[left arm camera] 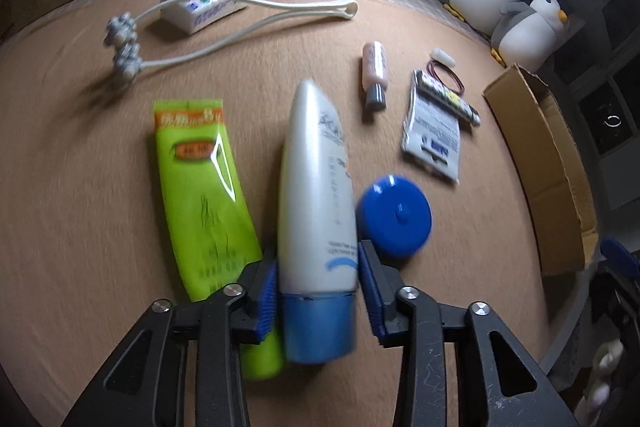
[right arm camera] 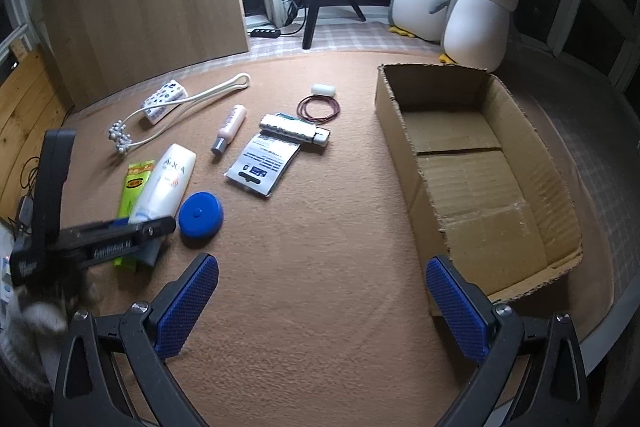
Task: Organize objects
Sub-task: 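Move the left tool to the white AQUA sunscreen tube and close on it, then grasp the white sunscreen tube with the right tool while the left tool opens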
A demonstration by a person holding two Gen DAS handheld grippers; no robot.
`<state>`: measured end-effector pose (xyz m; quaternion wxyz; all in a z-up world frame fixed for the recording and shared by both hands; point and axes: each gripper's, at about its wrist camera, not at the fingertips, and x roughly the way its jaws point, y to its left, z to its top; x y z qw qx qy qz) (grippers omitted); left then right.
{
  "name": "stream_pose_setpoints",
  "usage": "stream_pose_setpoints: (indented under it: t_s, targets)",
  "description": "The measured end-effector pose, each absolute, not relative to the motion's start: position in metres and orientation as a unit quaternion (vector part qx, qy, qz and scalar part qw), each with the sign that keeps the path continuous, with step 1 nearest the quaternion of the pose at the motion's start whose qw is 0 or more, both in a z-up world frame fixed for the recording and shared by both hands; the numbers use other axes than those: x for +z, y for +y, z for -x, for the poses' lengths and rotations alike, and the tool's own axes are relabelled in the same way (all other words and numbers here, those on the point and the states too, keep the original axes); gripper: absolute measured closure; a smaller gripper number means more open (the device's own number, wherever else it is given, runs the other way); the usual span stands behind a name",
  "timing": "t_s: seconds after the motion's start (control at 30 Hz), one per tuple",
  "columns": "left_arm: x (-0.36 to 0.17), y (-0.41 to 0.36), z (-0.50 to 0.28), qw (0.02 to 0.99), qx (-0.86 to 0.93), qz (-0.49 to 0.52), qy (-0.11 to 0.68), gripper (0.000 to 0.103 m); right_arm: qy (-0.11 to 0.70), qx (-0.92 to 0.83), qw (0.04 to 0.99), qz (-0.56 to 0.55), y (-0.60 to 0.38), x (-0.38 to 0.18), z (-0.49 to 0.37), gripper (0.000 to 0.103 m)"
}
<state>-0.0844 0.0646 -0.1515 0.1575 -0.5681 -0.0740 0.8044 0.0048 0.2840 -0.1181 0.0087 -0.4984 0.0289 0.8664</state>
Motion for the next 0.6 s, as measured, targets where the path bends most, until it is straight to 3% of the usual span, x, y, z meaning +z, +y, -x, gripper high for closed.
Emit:
stream_pose_setpoints:
  t_s: [0.2, 0.33, 0.6]
  targets:
    - [-0.150, 0.064, 0.064, 0.169, 0.801, 0.571, -0.064, 0.064, 0.023, 0.864, -0.002, 0.503, 0.275, -0.123, -0.001, 0.001]
    - [-0.144, 0.058, 0.061, 0.174, 0.806, 0.564, -0.040, 0.051, 0.026, 0.862, -0.013, 0.506, 0.269, -0.126, 0.003, 0.001]
    - [-0.143, 0.044, 0.068, 0.183, 0.807, 0.561, -0.008, 0.050, 0.070, 0.848, -0.062, 0.522, 0.256, -0.133, 0.019, 0.001]
